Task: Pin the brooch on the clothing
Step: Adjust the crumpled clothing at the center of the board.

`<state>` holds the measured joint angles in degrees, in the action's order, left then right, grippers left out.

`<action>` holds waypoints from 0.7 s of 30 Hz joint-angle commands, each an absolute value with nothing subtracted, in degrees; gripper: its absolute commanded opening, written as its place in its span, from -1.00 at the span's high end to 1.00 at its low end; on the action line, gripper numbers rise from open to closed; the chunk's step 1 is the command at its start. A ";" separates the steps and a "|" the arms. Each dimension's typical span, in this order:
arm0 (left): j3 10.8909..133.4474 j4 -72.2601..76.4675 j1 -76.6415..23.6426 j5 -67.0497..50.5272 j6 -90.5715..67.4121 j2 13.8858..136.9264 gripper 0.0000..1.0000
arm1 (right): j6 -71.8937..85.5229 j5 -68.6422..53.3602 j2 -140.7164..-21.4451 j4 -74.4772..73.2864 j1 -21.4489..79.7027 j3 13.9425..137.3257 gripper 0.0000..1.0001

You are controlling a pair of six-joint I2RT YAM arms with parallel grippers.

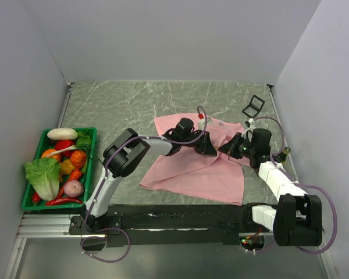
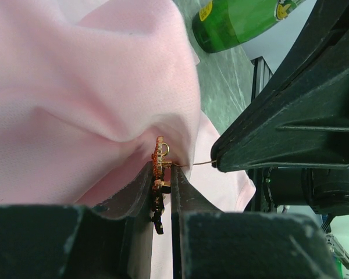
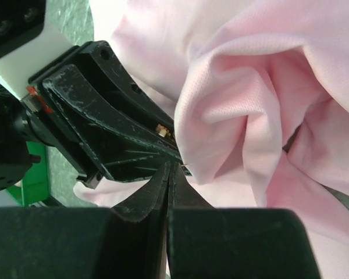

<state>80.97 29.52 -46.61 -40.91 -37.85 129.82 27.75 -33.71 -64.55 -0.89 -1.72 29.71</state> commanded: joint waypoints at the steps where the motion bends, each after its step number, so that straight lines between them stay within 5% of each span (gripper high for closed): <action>1: 80.69 33.84 -47.55 -43.68 -36.47 126.91 0.84 | 28.74 -33.75 -64.42 1.93 -0.35 29.70 1.00; 5: 79.54 34.98 -47.02 -43.51 -37.44 126.74 0.85 | 26.99 -31.38 -62.76 -2.62 -0.26 31.63 0.92; 9: 78.92 37.35 -46.06 -44.47 -39.45 127.00 0.85 | 25.49 -28.13 -59.16 -8.17 -0.35 33.66 0.33; 14: 79.10 40.60 -45.97 -45.96 -42.09 128.23 0.85 | 26.19 -24.97 -53.62 -13.52 -1.14 34.63 -0.07; 21: 79.19 44.73 -45.79 -47.28 -45.52 129.20 0.84 | 28.12 -23.64 -49.39 -14.60 -6.41 31.39 -0.15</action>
<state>78.94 38.89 -45.82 -44.93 -43.03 129.84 26.87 -25.15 -50.68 -13.67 -3.60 32.21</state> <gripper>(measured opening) 0.167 0.575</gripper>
